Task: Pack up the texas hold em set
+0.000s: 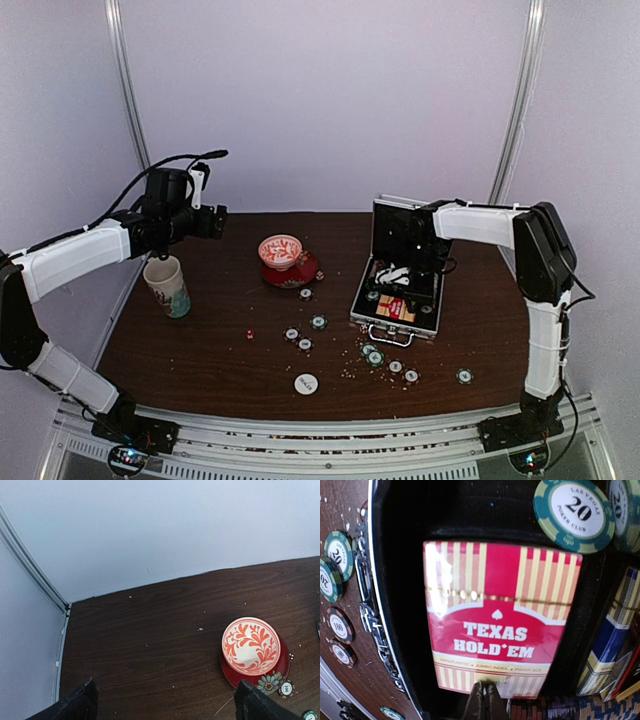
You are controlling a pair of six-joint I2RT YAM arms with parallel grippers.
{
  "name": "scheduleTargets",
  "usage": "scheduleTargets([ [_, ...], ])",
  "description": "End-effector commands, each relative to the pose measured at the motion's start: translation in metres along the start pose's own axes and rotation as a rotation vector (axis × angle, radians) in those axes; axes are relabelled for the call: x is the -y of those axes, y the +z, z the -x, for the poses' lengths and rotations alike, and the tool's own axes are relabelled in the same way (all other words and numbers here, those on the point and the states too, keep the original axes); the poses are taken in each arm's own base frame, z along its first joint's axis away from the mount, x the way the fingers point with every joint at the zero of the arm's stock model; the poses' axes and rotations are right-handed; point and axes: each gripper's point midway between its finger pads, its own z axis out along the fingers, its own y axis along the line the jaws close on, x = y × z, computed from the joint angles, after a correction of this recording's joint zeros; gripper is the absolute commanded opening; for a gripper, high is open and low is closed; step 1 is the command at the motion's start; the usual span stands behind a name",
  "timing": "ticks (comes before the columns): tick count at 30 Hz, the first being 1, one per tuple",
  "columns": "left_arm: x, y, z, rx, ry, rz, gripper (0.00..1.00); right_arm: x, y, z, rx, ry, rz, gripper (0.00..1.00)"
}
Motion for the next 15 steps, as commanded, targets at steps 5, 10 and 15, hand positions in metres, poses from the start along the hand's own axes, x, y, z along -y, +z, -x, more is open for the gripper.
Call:
scheduleTargets([
  [5, -0.004, -0.004, 0.017, 0.049, -0.01, -0.002, 0.97, 0.022, -0.033, 0.044, 0.123, 0.066, -0.092, 0.09],
  [10, -0.004, -0.004, 0.017, 0.048, -0.01, -0.001, 0.97, 0.033, -0.033, 0.067, 0.126, 0.08, -0.231, 0.45],
  [15, -0.003, -0.004, 0.017, 0.048, -0.011, -0.004, 0.97, 0.036, -0.028, 0.088, 0.103, 0.041, -0.373, 0.64],
])
